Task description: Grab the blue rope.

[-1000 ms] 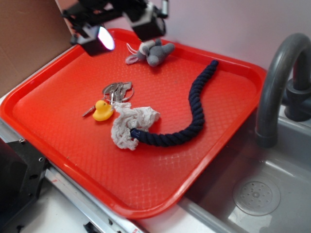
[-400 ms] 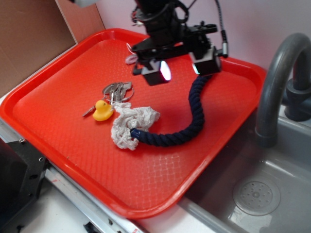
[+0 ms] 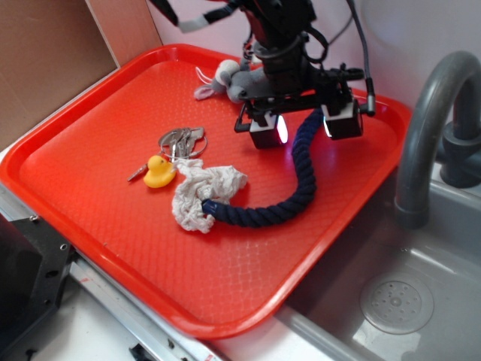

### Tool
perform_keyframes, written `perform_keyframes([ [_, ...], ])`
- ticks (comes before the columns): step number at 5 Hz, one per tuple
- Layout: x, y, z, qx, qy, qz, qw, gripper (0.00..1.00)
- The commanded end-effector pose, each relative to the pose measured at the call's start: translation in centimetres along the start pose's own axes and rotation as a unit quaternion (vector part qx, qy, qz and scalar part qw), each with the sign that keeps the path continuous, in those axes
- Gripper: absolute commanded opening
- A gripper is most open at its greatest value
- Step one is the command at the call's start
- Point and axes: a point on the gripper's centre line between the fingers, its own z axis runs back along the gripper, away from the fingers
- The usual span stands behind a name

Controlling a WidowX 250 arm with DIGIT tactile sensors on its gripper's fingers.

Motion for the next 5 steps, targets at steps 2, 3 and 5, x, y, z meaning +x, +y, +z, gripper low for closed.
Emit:
perform_keyframes([
  [2,0.2,-0.3,-0.9,0.029,0.010,-0.017,0.999,0.00],
  [3,0.0,-0.1,0.0,0.035,-0.003,-0.006,0.999,0.00],
  [5,0.2,1.3,8.5,-0.005,0.028,-0.064,0.998,0.00],
])
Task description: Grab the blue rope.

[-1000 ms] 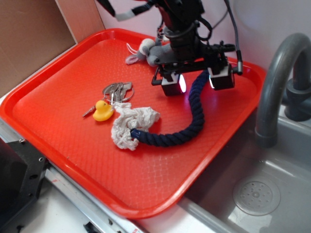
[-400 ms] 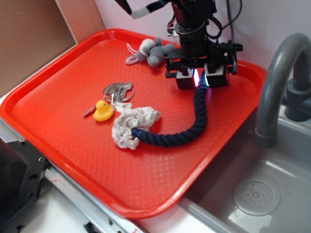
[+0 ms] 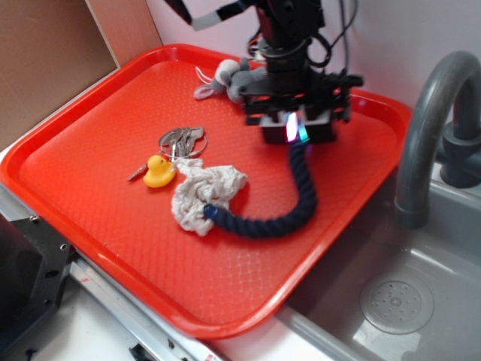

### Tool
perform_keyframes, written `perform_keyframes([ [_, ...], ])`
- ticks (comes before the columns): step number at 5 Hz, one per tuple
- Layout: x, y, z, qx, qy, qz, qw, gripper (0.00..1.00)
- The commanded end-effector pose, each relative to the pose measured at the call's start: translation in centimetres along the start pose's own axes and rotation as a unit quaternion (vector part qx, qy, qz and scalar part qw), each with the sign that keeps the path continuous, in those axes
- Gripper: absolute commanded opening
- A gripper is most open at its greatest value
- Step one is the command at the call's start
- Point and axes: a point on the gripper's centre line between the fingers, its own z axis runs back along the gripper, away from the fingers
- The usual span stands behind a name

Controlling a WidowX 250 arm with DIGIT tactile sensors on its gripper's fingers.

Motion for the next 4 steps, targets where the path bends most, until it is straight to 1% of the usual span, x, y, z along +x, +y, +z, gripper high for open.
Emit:
perform_keyframes([
  [1,0.8,4.7,11.4,-0.125,0.046,-0.155,0.979,0.00],
  [2,0.2,8.0,16.3,-0.160,0.041,-0.183,0.969,0.00],
  [3,-0.4,10.3,19.4,-0.182,0.032,-0.181,0.966,0.00],
  [4,-0.7,10.8,19.1,-0.152,0.005,-0.159,0.976,0.00],
])
